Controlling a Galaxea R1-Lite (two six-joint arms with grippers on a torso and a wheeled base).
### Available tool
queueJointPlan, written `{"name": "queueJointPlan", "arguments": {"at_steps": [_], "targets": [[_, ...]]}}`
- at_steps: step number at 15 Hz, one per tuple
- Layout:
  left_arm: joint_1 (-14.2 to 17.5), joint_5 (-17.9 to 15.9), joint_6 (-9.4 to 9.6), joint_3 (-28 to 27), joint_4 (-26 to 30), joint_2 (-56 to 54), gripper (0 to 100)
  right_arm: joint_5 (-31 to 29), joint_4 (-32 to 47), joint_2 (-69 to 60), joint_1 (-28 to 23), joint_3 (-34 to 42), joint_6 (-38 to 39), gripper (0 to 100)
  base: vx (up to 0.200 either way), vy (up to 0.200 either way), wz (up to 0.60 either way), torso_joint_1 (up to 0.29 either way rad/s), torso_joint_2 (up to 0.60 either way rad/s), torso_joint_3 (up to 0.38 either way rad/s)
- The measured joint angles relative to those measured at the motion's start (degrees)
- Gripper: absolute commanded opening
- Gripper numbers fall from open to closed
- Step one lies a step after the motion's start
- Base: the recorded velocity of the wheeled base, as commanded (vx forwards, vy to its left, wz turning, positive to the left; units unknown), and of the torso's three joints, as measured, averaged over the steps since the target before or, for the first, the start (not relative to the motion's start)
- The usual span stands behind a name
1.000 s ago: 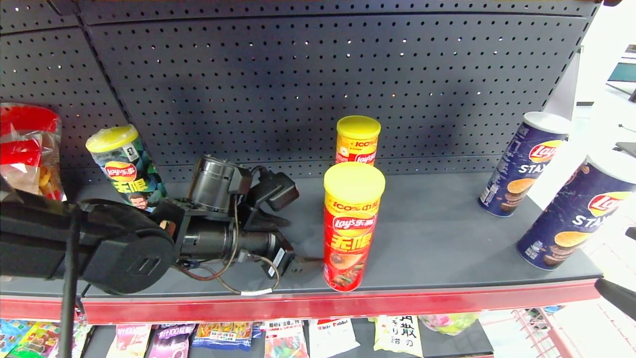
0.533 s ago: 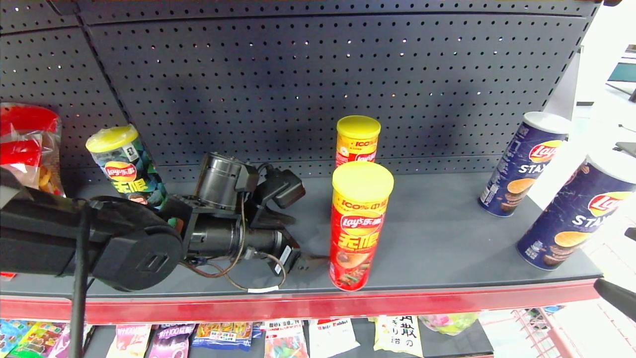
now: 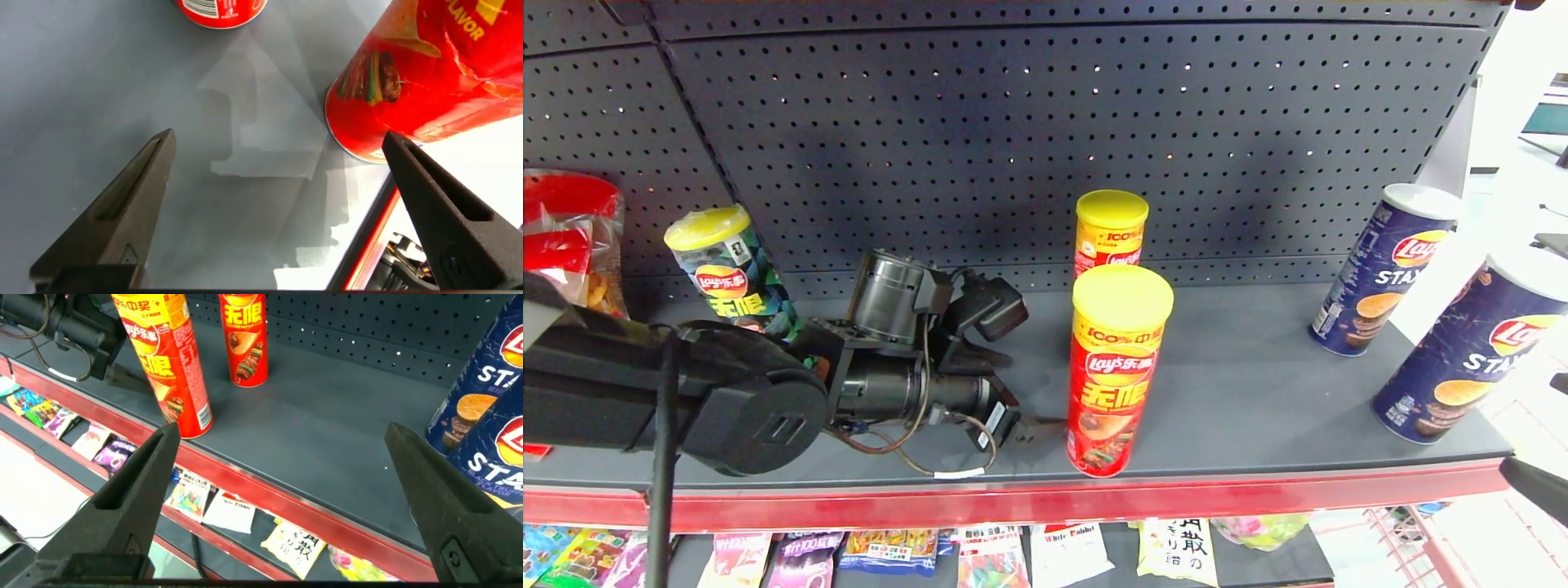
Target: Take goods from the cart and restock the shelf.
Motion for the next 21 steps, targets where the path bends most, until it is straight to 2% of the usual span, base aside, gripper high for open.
{"name": "queueJointPlan", "arguments": {"at_steps": [9, 11, 13, 16, 17, 18, 19, 21], "targets": [[-0.2, 0.1, 0.00, 0.1, 0.0, 0.3, 100, 0.0, 0.0, 0.1, 0.0, -0.2, 0.0, 100, 0.000, 0.000, 0.00, 0.000, 0.00, 0.000], [0.2, 1.5, -0.06, 1.5, 0.0, -0.5, 100, 0.0, 0.0, 0.1, 0.0, 0.0, 0.0, 100, 0.000, 0.000, 0.00, 0.000, 0.00, 0.000], [1.9, 2.7, -0.09, 5.6, -1.1, -3.7, 100, -0.1, 0.1, 0.1, 0.0, 0.9, 0.0, 100, 0.000, 0.000, 0.00, 0.000, 0.00, 0.000], [6.0, 4.0, -0.09, 15.1, -2.4, -14.8, 100, -3.2, 0.1, -0.2, -1.3, 2.1, -0.3, 100, 0.000, 0.000, 0.00, 0.000, 0.00, 0.000], [7.4, 6.0, -0.09, 18.1, -2.0, -19.8, 100, -4.5, 0.0, -0.5, -2.0, 2.4, -0.4, 100, 0.000, 0.000, 0.00, 0.000, 0.00, 0.000], [8.3, 10.7, -0.11, 20.5, 0.3, -25.2, 100, -9.1, 0.2, -1.3, -3.1, 3.1, -1.0, 100, 0.000, 0.000, 0.00, 0.000, 0.00, 0.000], [9.1, 15.4, -0.24, 22.0, 3.2, -30.6, 100, -12.9, 1.4, -2.4, -4.8, 3.9, -2.1, 100, 0.000, 0.000, 0.00, 0.000, 0.00, 0.000], [10.5, 23.1, -1.51, 24.3, 12.0, -43.7, 100, -15.4, 5.2, -6.0, -7.2, 5.6, -2.7, 100, 0.000, 0.000, 0.00, 0.000, 0.00, 0.000]]}}
